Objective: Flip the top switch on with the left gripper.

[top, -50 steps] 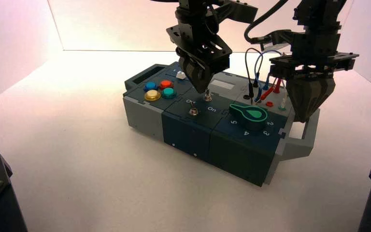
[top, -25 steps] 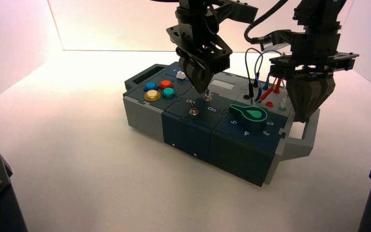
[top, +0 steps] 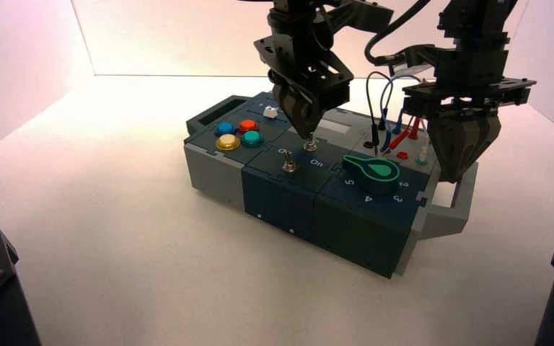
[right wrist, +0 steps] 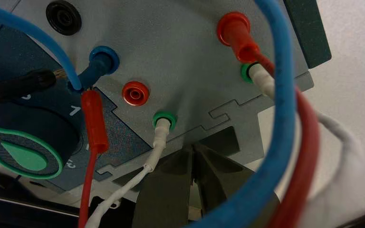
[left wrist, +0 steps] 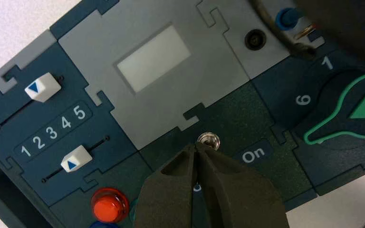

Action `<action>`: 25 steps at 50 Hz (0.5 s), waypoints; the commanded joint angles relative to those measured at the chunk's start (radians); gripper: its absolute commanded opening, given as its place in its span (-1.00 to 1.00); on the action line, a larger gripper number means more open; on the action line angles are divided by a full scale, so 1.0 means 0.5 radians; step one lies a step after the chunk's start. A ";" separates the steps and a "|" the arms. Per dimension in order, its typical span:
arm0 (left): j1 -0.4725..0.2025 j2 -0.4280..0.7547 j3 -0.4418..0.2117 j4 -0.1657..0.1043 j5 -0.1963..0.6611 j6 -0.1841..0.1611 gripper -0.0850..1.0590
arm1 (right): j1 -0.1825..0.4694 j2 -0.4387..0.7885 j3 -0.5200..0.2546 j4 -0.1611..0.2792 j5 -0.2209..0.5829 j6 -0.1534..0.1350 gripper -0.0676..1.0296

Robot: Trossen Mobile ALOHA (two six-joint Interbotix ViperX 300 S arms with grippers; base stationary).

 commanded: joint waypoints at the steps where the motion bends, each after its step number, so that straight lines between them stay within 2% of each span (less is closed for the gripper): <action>1: -0.058 -0.018 -0.055 -0.018 -0.006 -0.006 -0.91 | 0.006 0.006 -0.025 0.006 -0.021 -0.003 -0.92; 6: -0.086 -0.018 -0.052 -0.043 -0.003 -0.012 -0.91 | 0.006 0.006 -0.025 0.003 -0.018 -0.003 -0.92; 15: -0.098 0.000 -0.043 -0.034 -0.012 -0.015 -0.91 | 0.006 0.006 -0.025 0.003 -0.018 -0.006 -0.92; 19: -0.034 -0.009 -0.043 -0.003 -0.018 -0.015 -0.91 | 0.006 0.006 -0.025 0.003 -0.018 -0.003 -0.92; 25: 0.064 -0.126 -0.012 0.000 0.071 -0.015 -0.91 | 0.006 0.012 -0.018 0.003 -0.021 -0.003 -0.92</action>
